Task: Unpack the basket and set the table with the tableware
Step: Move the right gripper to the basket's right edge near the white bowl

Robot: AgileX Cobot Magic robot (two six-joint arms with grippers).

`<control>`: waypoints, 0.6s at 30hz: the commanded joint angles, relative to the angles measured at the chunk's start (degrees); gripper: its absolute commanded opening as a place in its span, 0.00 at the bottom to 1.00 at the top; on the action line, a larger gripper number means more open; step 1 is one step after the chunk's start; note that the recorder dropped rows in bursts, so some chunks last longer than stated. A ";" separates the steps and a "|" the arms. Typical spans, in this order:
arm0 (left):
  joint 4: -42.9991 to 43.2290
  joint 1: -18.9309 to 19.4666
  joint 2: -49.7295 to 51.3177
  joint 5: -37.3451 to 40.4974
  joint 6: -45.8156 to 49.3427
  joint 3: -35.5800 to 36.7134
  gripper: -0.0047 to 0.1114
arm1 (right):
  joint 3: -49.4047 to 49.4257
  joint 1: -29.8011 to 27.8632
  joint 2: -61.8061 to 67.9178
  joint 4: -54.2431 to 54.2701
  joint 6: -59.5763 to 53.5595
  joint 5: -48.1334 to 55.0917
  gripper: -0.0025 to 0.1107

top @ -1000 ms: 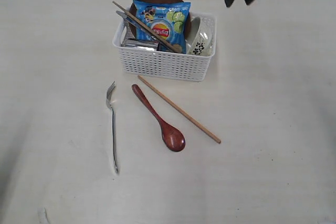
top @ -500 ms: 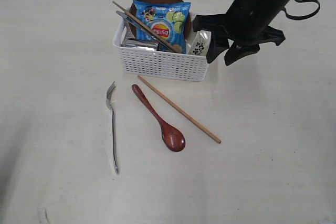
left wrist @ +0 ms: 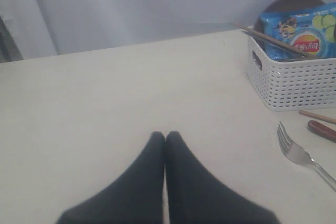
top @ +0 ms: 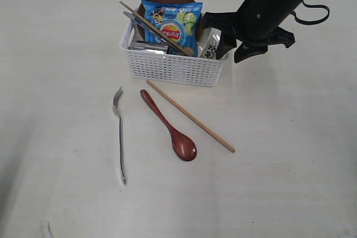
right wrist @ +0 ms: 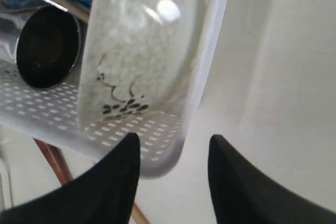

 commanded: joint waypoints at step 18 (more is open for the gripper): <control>-0.21 0.12 -0.11 -0.06 -0.03 -0.21 0.04 | -0.08 -0.32 0.23 -9.19 7.83 -2.24 0.38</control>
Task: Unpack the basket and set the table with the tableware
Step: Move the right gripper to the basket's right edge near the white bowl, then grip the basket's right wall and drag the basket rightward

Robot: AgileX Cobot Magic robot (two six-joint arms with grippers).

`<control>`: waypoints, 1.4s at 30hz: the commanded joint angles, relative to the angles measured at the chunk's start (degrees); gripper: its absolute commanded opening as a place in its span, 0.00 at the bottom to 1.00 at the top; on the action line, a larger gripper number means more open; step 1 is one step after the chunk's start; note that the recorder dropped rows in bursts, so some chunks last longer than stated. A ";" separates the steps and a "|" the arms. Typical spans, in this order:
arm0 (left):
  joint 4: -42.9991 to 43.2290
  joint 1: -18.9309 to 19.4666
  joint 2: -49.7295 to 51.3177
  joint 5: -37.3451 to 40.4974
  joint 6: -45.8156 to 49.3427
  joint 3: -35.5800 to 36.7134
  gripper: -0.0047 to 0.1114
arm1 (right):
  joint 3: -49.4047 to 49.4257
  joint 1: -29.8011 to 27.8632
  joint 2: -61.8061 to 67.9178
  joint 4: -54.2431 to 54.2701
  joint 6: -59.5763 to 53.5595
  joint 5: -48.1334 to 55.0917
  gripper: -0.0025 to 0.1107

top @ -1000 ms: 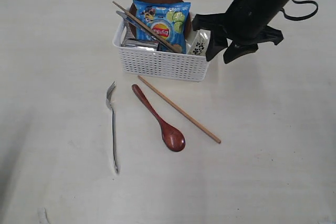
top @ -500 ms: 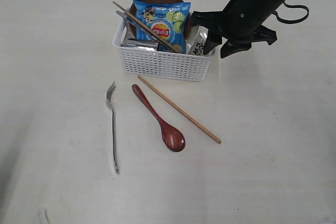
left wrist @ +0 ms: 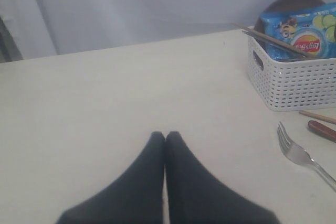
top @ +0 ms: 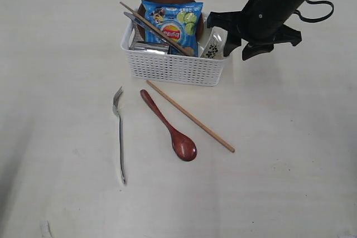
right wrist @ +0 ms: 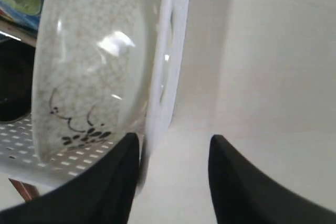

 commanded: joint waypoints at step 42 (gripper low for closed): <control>-0.21 0.12 -0.11 -0.06 0.10 -0.21 0.04 | 10.80 -12.30 -8.45 -13.88 -9.18 12.11 0.02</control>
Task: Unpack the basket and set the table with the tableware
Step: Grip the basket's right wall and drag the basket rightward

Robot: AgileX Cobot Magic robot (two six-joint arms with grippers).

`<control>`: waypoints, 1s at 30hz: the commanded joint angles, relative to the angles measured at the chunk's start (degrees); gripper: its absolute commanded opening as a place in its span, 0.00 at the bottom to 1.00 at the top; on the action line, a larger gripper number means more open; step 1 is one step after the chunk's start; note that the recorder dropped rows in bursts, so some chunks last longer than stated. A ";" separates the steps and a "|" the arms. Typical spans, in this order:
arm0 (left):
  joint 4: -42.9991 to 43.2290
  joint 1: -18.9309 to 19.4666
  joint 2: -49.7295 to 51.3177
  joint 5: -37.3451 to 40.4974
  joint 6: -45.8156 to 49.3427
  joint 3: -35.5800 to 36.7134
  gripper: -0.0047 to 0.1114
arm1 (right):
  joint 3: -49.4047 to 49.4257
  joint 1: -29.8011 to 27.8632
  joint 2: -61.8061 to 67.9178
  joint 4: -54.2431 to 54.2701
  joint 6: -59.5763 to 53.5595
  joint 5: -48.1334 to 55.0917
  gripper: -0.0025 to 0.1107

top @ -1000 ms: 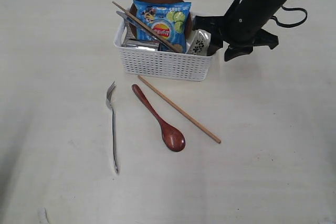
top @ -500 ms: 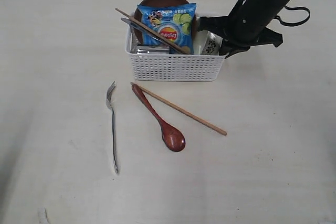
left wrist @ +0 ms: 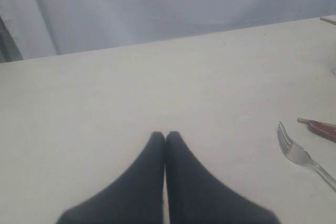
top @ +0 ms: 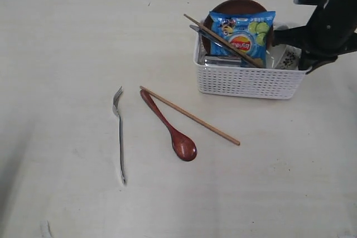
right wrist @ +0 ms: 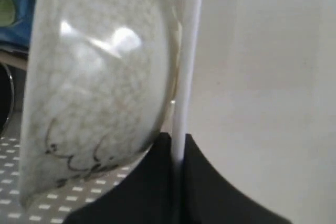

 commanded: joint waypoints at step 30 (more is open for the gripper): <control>-0.21 0.12 -0.11 -0.06 -0.02 -0.21 0.04 | 8.97 -0.29 -7.06 -6.72 -5.89 4.73 0.45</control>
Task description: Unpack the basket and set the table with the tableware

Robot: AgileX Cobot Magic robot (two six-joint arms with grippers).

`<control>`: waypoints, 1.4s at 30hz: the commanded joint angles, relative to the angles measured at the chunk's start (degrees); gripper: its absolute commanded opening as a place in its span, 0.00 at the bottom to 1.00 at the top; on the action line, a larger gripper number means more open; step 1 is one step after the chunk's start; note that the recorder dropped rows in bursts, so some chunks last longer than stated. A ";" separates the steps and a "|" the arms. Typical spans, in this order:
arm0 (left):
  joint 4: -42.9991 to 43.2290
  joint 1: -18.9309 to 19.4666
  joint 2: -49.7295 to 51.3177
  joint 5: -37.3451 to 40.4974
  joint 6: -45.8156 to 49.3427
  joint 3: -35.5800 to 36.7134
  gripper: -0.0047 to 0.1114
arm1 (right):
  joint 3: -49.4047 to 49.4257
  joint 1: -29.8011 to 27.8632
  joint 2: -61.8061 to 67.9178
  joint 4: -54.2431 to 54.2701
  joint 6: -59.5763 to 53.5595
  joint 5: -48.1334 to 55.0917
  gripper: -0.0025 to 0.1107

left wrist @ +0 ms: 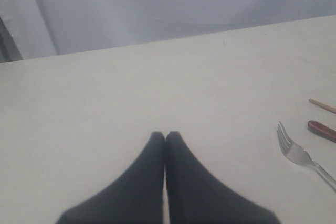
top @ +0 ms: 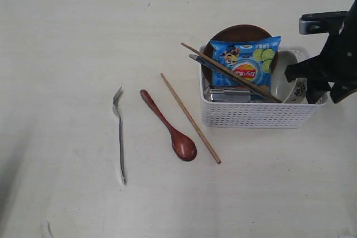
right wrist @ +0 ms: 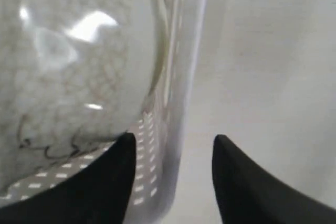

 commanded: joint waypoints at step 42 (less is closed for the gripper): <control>-0.21 0.12 -0.11 -0.06 0.18 -0.21 0.04 | -9.06 35.87 6.60 -31.33 5.22 -11.95 0.45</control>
